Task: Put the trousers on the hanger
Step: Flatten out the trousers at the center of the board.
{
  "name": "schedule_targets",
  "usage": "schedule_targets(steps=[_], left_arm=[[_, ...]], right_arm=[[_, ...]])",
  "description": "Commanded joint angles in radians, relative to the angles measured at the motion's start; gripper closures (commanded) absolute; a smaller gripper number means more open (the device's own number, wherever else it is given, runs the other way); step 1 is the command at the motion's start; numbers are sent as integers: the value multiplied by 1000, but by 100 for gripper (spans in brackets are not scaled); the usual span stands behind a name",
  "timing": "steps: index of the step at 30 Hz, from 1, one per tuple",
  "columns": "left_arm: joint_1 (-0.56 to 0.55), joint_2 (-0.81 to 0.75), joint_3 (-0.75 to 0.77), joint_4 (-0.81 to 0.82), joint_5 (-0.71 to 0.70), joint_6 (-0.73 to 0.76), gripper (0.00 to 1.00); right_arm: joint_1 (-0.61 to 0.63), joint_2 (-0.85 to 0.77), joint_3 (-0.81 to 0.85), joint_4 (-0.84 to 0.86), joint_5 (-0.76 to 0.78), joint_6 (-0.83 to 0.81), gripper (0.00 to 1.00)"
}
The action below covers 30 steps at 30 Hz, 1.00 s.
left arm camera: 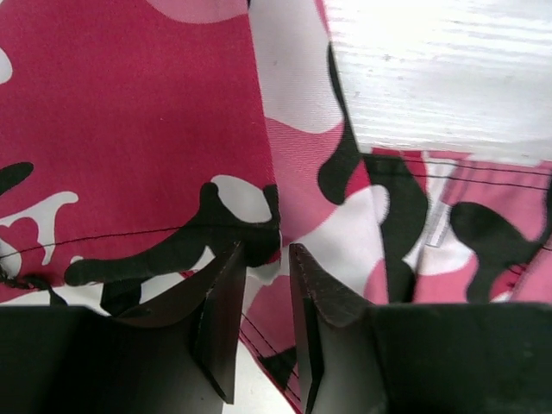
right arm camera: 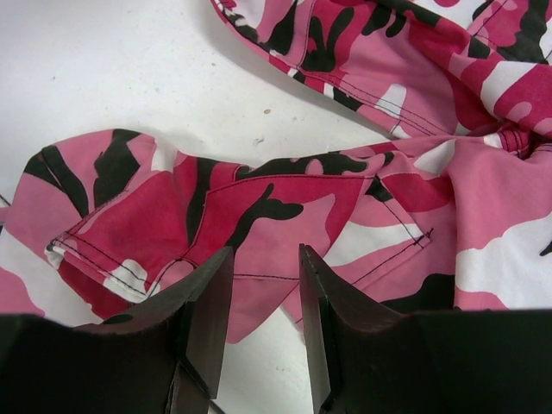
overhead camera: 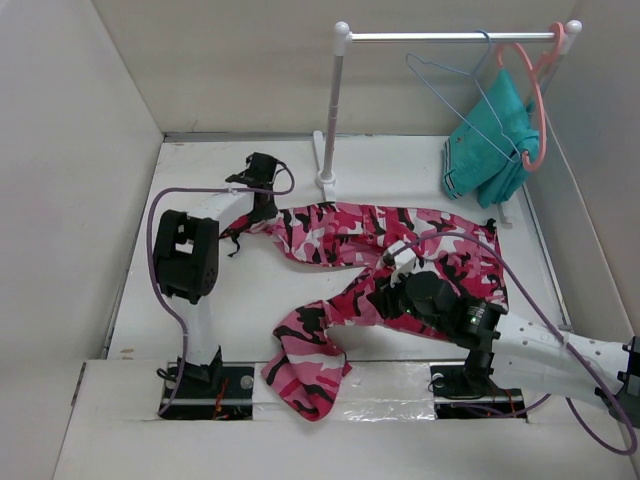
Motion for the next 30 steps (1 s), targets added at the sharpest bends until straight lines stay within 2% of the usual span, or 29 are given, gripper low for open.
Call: schedule_targets(steps=[1,2,6,7,8,12,16,20,23,24,27,28,29,30], left_arm=[[4,19,31,0,-50,3,76],[4,19,34,0,-84,0,80],[4,22,47,-5,-128,6,85],[4,25,51,-8,-133,8,90],[4,24,57,-17,-163,5,100],[13,-39,63,-14,-239,-3,100],[83,-102,96,-17,-279,-27,100],[168,-42,289,-80,-504,-1,100],[244,24,472,-175,-538,-21,100],[298,54,503,-180,-527,-27,100],[356,109,614,-189,-569,-31,100],[393,125,641,-195,-569,-31,99],[410,137,687,-206,-535,-35,80],[424,152,703,-210,-515,-40,69]], right_arm=[[-3,-2,12,44,-6,11,58],[-3,0,16,41,-6,9,58],[-3,-2,17,32,3,9,58],[-3,-4,17,32,3,9,58],[-3,-8,17,24,3,9,58],[-3,-19,12,15,15,11,58],[-3,-16,9,18,20,9,58],[-3,-5,12,6,14,9,58],[-3,-13,19,-34,18,26,58],[-3,-22,14,-36,20,27,58],[-3,-53,0,-39,17,29,58],[-3,-59,0,-48,18,30,57],[-3,-66,6,-68,21,34,57],[-3,-69,6,-72,23,34,54]])
